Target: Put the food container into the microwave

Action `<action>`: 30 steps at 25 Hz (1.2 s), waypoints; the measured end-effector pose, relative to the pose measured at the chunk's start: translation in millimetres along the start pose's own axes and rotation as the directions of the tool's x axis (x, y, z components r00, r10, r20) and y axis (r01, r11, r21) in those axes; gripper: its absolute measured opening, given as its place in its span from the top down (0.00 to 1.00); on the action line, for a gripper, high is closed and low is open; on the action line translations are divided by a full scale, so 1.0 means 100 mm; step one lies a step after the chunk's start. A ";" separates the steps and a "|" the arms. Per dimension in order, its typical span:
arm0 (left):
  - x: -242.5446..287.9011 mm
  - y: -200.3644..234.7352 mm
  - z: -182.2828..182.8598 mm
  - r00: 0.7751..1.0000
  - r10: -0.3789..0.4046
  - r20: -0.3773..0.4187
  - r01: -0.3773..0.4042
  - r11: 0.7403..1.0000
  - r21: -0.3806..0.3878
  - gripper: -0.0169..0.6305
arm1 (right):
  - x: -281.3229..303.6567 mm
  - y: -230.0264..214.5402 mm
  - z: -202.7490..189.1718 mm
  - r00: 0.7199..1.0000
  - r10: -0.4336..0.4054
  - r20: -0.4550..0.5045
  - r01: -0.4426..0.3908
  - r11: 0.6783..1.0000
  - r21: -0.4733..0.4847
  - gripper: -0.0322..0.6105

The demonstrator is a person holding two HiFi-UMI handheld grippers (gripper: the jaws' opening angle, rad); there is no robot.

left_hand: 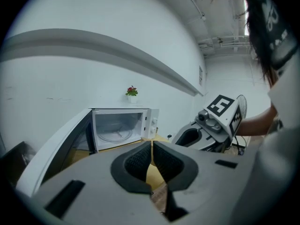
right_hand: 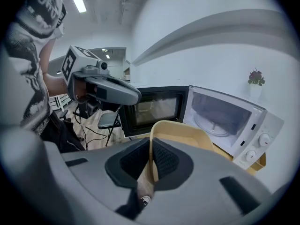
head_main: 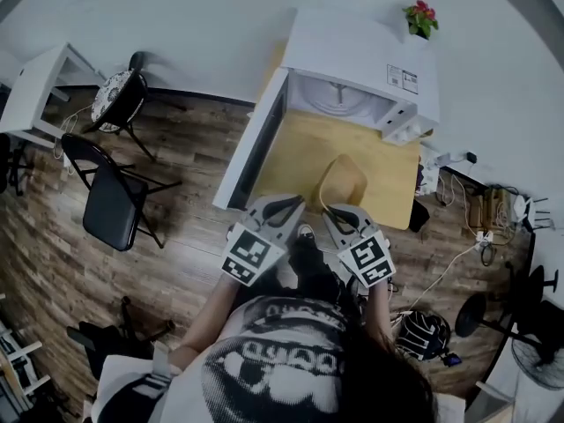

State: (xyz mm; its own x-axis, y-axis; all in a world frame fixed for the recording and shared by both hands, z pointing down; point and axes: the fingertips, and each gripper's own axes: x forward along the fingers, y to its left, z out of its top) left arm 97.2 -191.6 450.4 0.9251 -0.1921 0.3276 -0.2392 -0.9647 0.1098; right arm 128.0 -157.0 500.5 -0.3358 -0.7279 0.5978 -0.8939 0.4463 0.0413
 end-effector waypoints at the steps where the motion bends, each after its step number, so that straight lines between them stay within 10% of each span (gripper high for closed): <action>1: 0.05 0.01 0.01 1.000 0.016 -0.002 -0.016 1.000 -0.005 0.96 | 0.00 -0.07 -0.01 1.000 0.010 0.001 -0.010 1.000 -0.007 0.91; 30: 0.72 0.22 0.30 0.946 0.325 0.004 -0.324 0.945 -0.052 0.96 | 0.57 -1.18 -0.10 0.969 0.238 -0.064 -0.245 0.917 -0.315 0.91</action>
State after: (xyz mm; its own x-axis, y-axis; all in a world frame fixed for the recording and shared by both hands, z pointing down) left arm 167.5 -232.2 448.1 0.7986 -0.4957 0.3414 -0.5411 -0.8397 0.0465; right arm 217.3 -246.0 538.0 -0.5190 -0.5665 0.6401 -0.6435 0.7518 0.1436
